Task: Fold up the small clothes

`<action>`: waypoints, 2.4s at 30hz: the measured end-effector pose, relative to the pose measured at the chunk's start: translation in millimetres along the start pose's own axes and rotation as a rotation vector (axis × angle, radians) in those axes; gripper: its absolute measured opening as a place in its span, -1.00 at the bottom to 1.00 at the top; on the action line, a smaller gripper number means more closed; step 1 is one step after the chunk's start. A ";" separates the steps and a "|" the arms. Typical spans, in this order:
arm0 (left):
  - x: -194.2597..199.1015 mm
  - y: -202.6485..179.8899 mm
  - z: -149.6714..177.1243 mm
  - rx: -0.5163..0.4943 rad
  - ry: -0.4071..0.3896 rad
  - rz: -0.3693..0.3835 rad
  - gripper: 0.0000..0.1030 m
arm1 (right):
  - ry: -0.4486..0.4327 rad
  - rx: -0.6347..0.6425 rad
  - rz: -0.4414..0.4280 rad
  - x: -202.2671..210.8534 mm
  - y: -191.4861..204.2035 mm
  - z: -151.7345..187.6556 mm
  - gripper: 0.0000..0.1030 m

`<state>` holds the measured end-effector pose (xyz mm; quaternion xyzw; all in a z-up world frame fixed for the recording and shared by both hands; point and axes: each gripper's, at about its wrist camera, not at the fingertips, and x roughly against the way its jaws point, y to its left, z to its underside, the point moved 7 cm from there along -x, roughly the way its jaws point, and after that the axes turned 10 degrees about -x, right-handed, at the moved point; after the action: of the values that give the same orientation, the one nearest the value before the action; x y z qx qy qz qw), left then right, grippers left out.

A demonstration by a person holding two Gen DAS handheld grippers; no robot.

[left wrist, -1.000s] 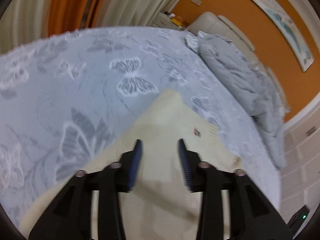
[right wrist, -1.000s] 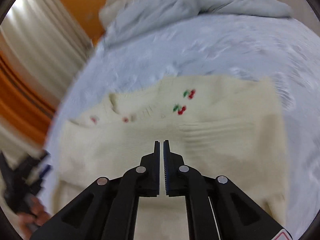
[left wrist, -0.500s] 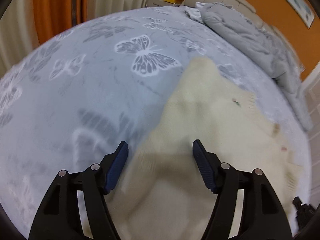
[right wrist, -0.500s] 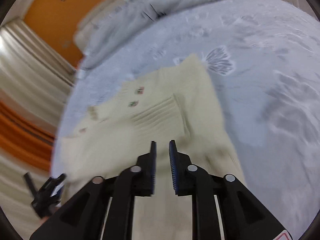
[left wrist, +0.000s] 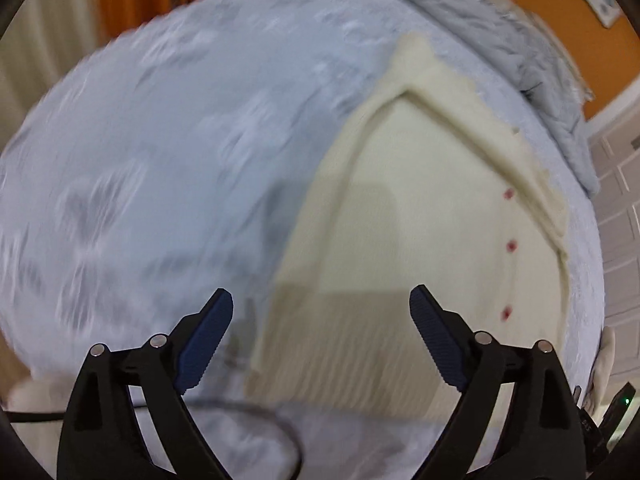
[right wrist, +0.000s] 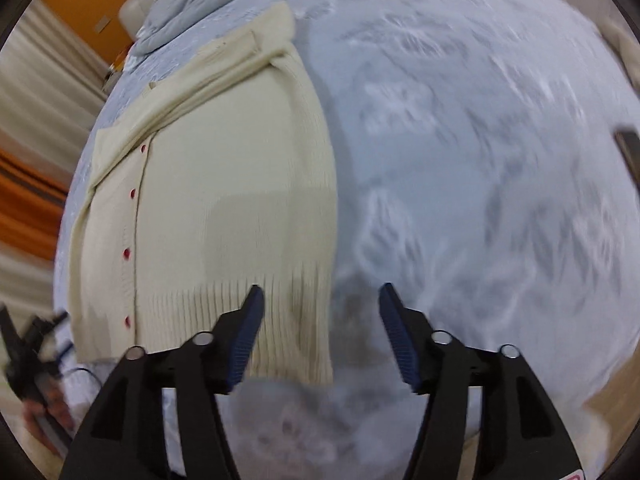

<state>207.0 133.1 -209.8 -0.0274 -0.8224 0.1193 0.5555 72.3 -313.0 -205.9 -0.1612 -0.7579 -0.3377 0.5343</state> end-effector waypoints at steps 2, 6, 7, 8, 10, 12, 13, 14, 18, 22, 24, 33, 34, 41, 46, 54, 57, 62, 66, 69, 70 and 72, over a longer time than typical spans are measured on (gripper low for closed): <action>-3.5 13.6 18.2 0.037 0.033 0.006 0.70 | 0.009 -0.018 -0.016 -2.8 -5.9 11.0 0.32; -9.0 28.2 36.9 0.083 0.037 0.040 0.72 | 0.063 -0.065 -0.056 -20.8 -11.5 28.7 0.48; -7.0 27.9 37.0 0.085 0.012 0.047 0.74 | 0.061 -0.075 -0.064 -20.6 -11.9 34.7 0.53; -6.2 25.5 38.0 0.082 0.003 0.060 0.80 | 0.037 -0.070 -0.068 -23.5 -4.8 34.4 0.61; -8.3 22.5 40.5 0.077 -0.002 0.072 0.86 | 0.027 -0.055 -0.080 -23.8 -2.7 36.8 0.61; -11.4 19.3 39.8 0.067 -0.003 0.072 0.88 | 0.027 -0.043 -0.102 -28.2 5.0 38.7 0.62; -12.2 18.5 38.3 0.064 -0.005 0.071 0.90 | 0.026 -0.041 -0.103 -30.1 7.4 39.0 0.62; -12.6 17.3 37.0 0.060 -0.004 0.067 0.90 | 0.021 -0.038 -0.103 -31.4 8.9 39.1 0.62; -14.4 11.8 28.5 0.071 0.012 0.071 0.90 | 0.025 -0.049 -0.137 -28.6 9.2 43.1 0.54; -16.4 9.3 18.8 0.140 0.023 0.104 0.85 | 0.038 -0.073 -0.157 -31.3 17.7 41.2 0.06; -22.2 10.4 17.9 0.175 0.051 0.126 0.75 | 0.054 -0.083 -0.172 -34.4 21.8 40.9 -0.40; -3.5 9.0 14.6 0.214 0.066 0.239 -0.82 | -0.015 -0.104 -0.255 -7.9 31.4 32.3 -0.86; 6.8 7.5 12.5 0.221 0.045 0.263 -0.83 | -0.030 -0.095 -0.273 -0.1 34.7 31.2 -0.86; 67.9 -8.4 20.6 0.152 -0.010 0.353 -0.85 | -0.078 -0.083 -0.364 59.9 29.2 30.0 -0.90; 113.4 -4.2 63.6 0.082 0.005 0.370 -0.89 | -0.051 -0.020 -0.376 103.8 -3.5 66.2 -0.99; 116.2 16.9 123.1 -0.023 0.087 0.233 -0.84 | 0.000 0.002 -0.185 94.5 -48.4 83.2 -0.62; 96.1 6.9 103.4 0.001 0.046 0.199 0.36 | -0.053 0.054 -0.124 82.5 -28.4 50.6 0.45; 46.8 -15.3 72.2 -0.007 0.050 0.154 0.69 | 0.014 0.074 -0.049 23.1 -6.1 20.1 0.47; -2.0 -14.5 67.5 0.038 0.139 0.066 0.69 | 0.092 0.022 -0.064 -16.8 -4.2 22.8 0.39; -15.5 -9.3 69.1 0.096 0.165 0.055 0.67 | 0.095 0.008 -0.070 -25.8 -3.4 27.1 -0.80; -12.5 -9.2 68.8 0.106 0.160 0.051 0.45 | 0.092 -0.001 -0.079 -24.7 -3.5 27.1 -0.81; -10.0 -13.6 67.9 0.081 0.177 0.101 -0.89 | 0.057 -0.010 -0.122 -11.9 -1.2 24.0 -0.83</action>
<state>149.6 106.9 -239.8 -0.0568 -0.7622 0.1776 0.6198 59.2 -296.1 -222.1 -0.1075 -0.7491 -0.3779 0.5335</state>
